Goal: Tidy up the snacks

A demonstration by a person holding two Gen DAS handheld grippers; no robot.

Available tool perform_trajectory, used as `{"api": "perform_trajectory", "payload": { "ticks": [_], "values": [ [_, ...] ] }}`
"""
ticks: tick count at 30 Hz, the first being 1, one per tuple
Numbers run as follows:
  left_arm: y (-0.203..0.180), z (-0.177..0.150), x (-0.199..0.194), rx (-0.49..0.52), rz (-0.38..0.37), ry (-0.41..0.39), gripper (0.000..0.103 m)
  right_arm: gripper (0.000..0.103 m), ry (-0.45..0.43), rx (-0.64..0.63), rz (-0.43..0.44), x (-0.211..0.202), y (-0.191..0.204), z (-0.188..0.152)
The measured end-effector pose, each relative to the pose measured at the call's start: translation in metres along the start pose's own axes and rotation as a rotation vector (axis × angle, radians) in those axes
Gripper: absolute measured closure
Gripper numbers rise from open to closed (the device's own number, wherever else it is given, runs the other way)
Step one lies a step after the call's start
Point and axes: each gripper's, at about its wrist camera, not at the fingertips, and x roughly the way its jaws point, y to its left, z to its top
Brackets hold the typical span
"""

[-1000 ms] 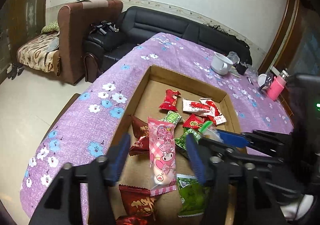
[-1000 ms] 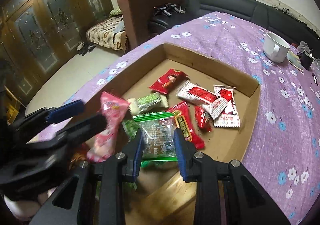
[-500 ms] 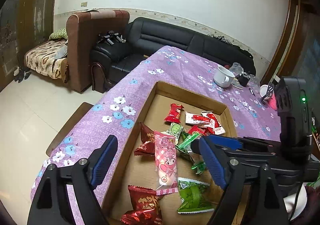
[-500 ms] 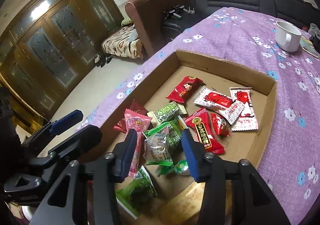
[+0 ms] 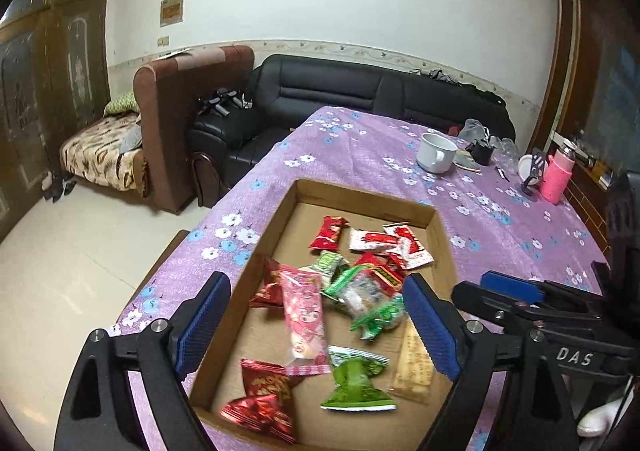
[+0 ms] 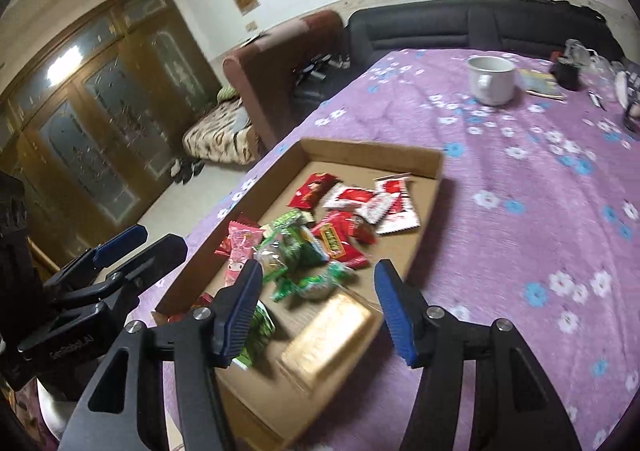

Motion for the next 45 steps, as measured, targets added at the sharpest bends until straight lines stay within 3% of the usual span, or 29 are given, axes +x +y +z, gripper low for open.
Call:
{"api": "perform_trajectory", "payload": {
  "ticks": [13, 20, 25, 31, 33, 36, 40, 42, 45],
  "values": [
    [-0.060, -0.001, -0.030, 0.118, -0.003, -0.035, 0.009, 0.039, -0.219, 0.018, -0.086, -0.092, -0.026, -0.015],
    [-0.079, -0.001, -0.044, 0.157, 0.006, -0.057, 0.009, 0.038, -0.379, 0.012, -0.156, -0.151, -0.033, -0.018],
    [-0.087, 0.001, -0.058, 0.160, 0.021, -0.103, 0.009, 0.030, -0.525, -0.041, -0.256, -0.201, -0.025, -0.016],
    [-0.083, 0.008, -0.084, 0.131, 0.050, -0.201, 0.008, 0.015, -0.675, -0.206, -0.381, -0.271, 0.010, -0.006],
    [-0.078, 0.012, -0.094, 0.115, 0.072, -0.248, 0.003, 0.011, -0.673, -0.255, -0.410, -0.286, 0.023, 0.001],
    [-0.069, 0.015, -0.117, 0.075, 0.117, -0.348, 0.001, 0.008, -0.599, -0.293, -0.371, -0.294, 0.036, 0.015],
    [-0.056, 0.014, -0.142, 0.009, 0.112, -0.472, 0.001, 0.008, -0.462, -0.273, -0.254, -0.253, 0.037, 0.017],
    [-0.046, 0.013, -0.139, -0.041, 0.073, -0.456, 0.001, 0.008, -0.367, -0.252, -0.216, -0.207, 0.037, 0.010],
    [-0.035, 0.013, -0.118, -0.067, 0.062, -0.346, 0.001, 0.008, -0.233, -0.235, -0.184, -0.137, 0.038, -0.007]
  ]
}}
